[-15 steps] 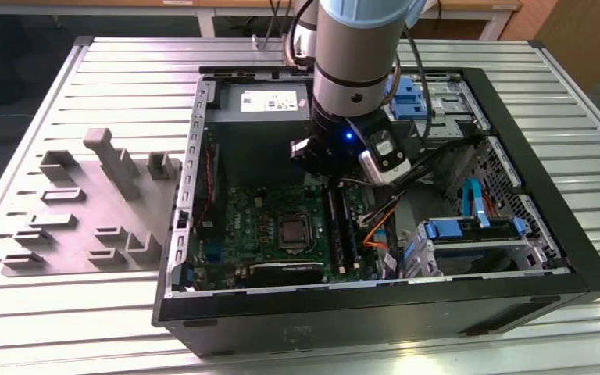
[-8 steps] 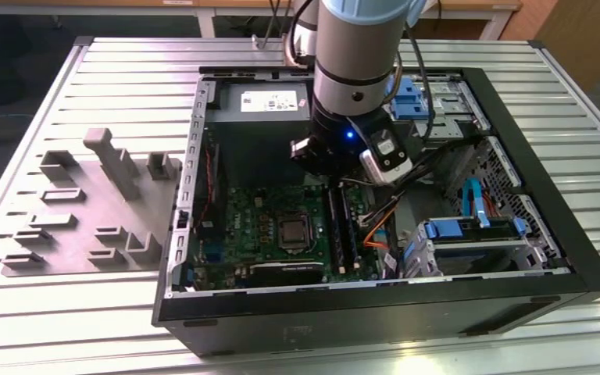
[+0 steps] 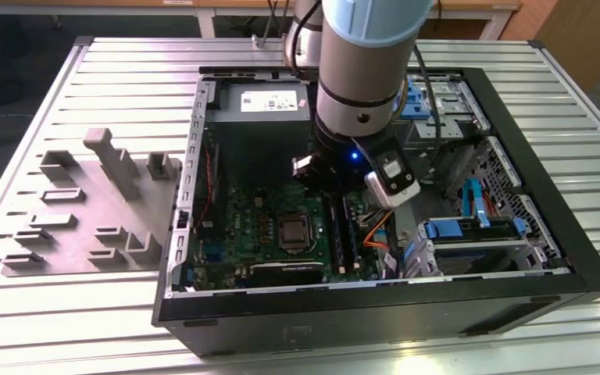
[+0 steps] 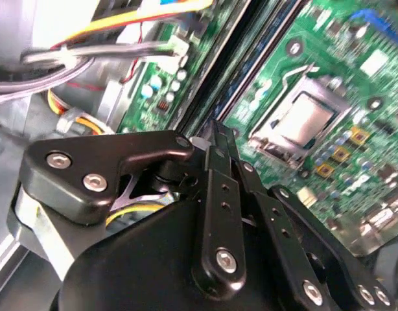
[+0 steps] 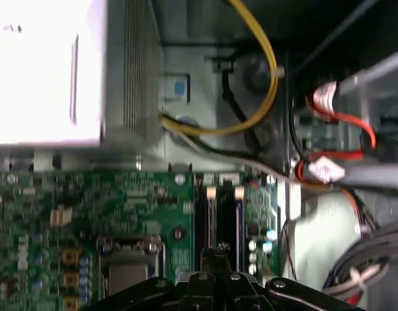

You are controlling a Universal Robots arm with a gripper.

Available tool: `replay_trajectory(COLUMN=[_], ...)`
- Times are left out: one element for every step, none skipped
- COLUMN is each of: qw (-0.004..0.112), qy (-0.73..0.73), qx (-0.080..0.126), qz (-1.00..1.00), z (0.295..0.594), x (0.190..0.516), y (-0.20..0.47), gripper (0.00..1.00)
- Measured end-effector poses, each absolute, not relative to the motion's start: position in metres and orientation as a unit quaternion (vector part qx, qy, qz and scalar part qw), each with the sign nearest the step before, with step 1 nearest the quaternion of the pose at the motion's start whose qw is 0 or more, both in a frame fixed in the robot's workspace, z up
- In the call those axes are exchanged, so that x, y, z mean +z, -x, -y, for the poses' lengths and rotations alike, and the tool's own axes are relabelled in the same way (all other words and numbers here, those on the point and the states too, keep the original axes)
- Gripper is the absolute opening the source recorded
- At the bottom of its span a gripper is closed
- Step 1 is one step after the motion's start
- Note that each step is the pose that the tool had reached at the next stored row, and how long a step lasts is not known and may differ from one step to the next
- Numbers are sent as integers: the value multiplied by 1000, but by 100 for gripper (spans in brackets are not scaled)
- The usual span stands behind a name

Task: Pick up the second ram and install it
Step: 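Press down the second ram until it locks into place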

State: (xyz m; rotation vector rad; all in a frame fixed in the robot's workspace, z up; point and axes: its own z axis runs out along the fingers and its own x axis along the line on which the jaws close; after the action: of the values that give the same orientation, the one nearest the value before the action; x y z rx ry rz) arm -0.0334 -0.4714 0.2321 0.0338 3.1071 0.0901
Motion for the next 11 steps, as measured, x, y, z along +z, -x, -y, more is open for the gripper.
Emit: replay_trajectory(qw=[17, 17, 17, 17, 17, 17, 16, 17, 17, 17, 17], qy=[-11, -11, -11, -11, -11, -11, -11, -11, -11, -11, -11], qx=[29, 29, 29, 29, 29, 29, 29, 29, 29, 29, 29], qz=[-999, -999, -999, -999, -999, -999, -999, -999, -999, -999, -999], z=[475, 478, 481, 485, 487, 490, 493, 496, 499, 502, 505], x=[232, 232, 232, 232, 232, 232, 232, 232, 232, 232, 232], y=[33, 33, 33, 33, 33, 33, 33, 33, 33, 33, 33], gripper=[11, 11, 11, 11, 11, 11, 11, 11, 11, 11, 11])
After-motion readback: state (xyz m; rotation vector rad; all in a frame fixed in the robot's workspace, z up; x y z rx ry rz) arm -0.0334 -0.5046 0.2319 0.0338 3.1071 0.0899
